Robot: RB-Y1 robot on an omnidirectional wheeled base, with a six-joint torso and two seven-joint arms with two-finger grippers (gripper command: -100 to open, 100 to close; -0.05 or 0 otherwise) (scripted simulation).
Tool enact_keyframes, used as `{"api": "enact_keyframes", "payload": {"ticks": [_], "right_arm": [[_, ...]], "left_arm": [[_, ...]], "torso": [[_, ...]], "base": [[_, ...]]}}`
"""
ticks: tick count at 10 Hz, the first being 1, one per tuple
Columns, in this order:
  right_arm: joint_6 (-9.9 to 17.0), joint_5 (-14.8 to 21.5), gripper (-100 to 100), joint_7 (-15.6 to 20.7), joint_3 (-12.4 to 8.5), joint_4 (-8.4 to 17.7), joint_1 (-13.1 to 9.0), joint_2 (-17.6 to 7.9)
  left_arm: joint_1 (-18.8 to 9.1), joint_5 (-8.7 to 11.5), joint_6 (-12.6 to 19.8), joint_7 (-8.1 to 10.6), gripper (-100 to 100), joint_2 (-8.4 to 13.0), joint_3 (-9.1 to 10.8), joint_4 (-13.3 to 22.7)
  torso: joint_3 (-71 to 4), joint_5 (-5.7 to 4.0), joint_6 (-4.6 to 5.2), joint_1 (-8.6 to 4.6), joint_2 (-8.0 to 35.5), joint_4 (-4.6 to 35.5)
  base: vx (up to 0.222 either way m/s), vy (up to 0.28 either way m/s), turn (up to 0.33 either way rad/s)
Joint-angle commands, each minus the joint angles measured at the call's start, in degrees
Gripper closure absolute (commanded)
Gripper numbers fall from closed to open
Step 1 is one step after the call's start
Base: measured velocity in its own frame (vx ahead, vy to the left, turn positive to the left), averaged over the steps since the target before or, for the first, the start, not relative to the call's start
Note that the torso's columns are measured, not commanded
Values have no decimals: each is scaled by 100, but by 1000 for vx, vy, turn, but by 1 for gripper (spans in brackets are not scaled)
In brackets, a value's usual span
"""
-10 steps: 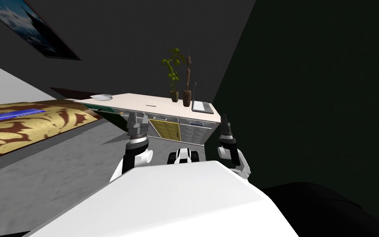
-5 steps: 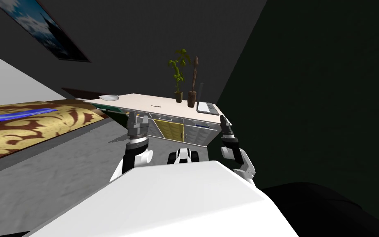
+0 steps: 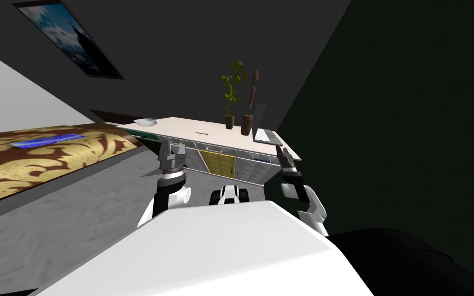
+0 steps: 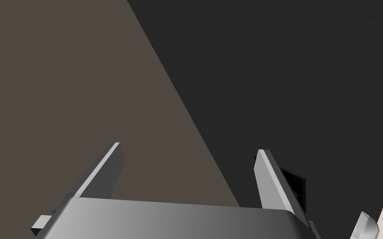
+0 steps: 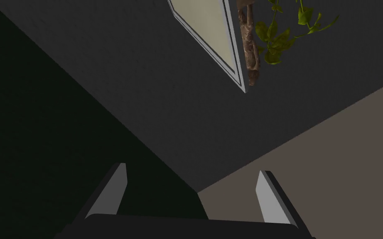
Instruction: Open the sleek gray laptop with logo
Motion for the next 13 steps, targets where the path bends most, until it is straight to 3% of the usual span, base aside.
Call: {"api": "enact_keyframes", "payload": {"ticks": [1, 6, 8, 13], "right_arm": [[338, 21, -100, 443, -273, 164, 10, -243], [632, 40, -100, 1023, -531, 378, -2, -495], [933, 58, -100, 1398, -791, 610, -17, -768], [1236, 76, -100, 1990, -1049, 854, -35, -1062]], "left_arm": [[0, 0, 0, 0, 0, 0, 0, 0], [0, 0, 0, 0, 0, 0, 0, 0], [0, 0, 0, 0, 0, 0, 0, 0], [0, 0, 0, 0, 0, 0, 0, 0]], "torso": [[3, -1, -1, 2, 3, 1], [5, 0, -1, 4, 6, 3], [1, 1, -2, 10, -1, 1], [2, -1, -2, 4, 0, 1]], "base": [[77, 156, 78], [42, 102, 41], [44, 114, 81], [57, 112, 38]]}}
